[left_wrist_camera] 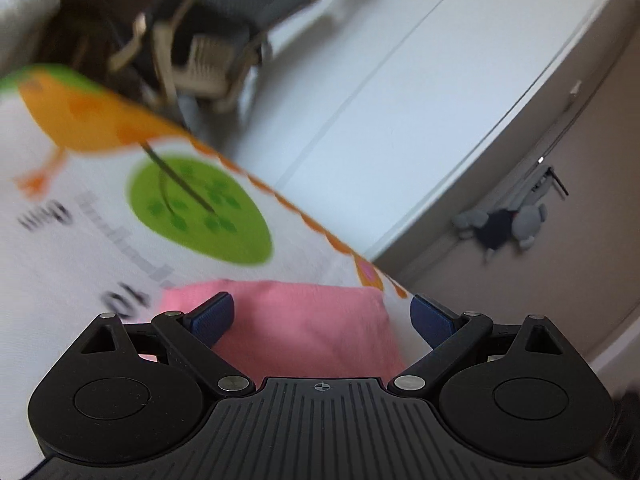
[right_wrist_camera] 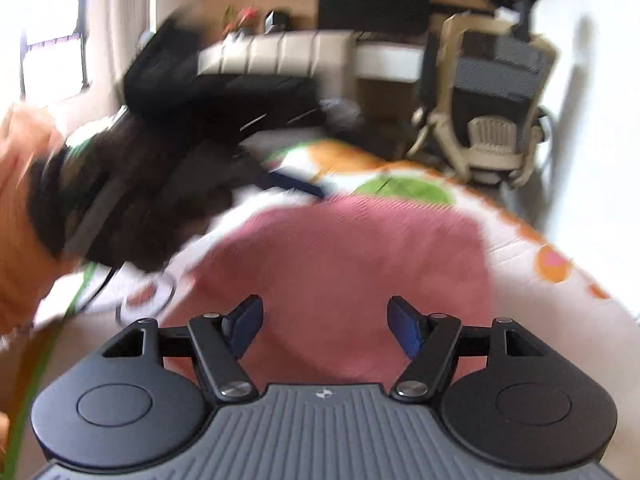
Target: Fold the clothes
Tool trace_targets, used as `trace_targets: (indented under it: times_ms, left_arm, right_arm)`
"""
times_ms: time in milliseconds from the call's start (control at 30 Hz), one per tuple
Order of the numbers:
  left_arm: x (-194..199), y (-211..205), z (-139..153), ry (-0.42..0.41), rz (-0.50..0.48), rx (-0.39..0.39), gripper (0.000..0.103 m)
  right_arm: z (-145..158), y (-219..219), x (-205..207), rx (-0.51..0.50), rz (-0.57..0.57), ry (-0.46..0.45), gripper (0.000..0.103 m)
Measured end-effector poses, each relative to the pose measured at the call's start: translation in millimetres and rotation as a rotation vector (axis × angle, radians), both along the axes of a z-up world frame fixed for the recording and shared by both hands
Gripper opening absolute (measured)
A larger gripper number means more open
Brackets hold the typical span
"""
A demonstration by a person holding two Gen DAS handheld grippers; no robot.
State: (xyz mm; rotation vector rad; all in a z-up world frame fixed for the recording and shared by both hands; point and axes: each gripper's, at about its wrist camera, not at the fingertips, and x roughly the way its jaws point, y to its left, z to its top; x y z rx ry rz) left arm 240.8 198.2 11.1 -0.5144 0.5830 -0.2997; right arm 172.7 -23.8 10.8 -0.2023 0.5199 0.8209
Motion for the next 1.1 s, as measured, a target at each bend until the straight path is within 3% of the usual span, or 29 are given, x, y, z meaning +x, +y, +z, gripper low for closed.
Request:
trace_targets:
  times_ms: [100,233,300,367,400,533,700,800,900,1100]
  left_arm:
    - [-28,-2,3,-0.037,-0.01,0.093,0.099]
    - [-46,-13,-13,0.0,-0.037,0.193,0.099]
    - [-53,-19,-22,0.019,-0.047,0.241,0.099]
    - [-59,-23,-29,0.035,-0.053,0.278,0.099]
    - [-60,-23,-30,0.035,-0.053,0.279,0.099]
    - [-63,-23,-35,0.037,-0.05,0.286,0.101]
    - [-66,-23,-38,0.036,-0.046,0.286,0.101]
    - [-66,-25,-37,0.038,-0.045,0.293,0.102]
    - [-71,-27,-31,0.021,-0.026,0.298,0.102]
    - [-84,-31,14,-0.209,-0.134,0.178,0.103]
  right_arm:
    - [17,-21,23,0.043,-0.129,-0.04,0.073]
    - [12,-14,63,0.039,-0.263,-0.083,0.075]
    - [-5,4,82,-0.055,-0.292,-0.128,0.077]
    - [-32,22,101,-0.207,-0.33,-0.118,0.078]
    - [-42,24,107,-0.244,-0.35,-0.103,0.078]
    - [-28,11,92,-0.18,-0.369,-0.095,0.078]
    - [0,-1,31,-0.085,-0.224,-0.093,0.082]
    - [-17,7,13,-0.108,-0.162,-0.048,0.083]
    - [-39,11,3,-0.149,-0.164,-0.061,0.084]
    - [-39,7,-6,-0.145,-0.169,-0.08,0.085]
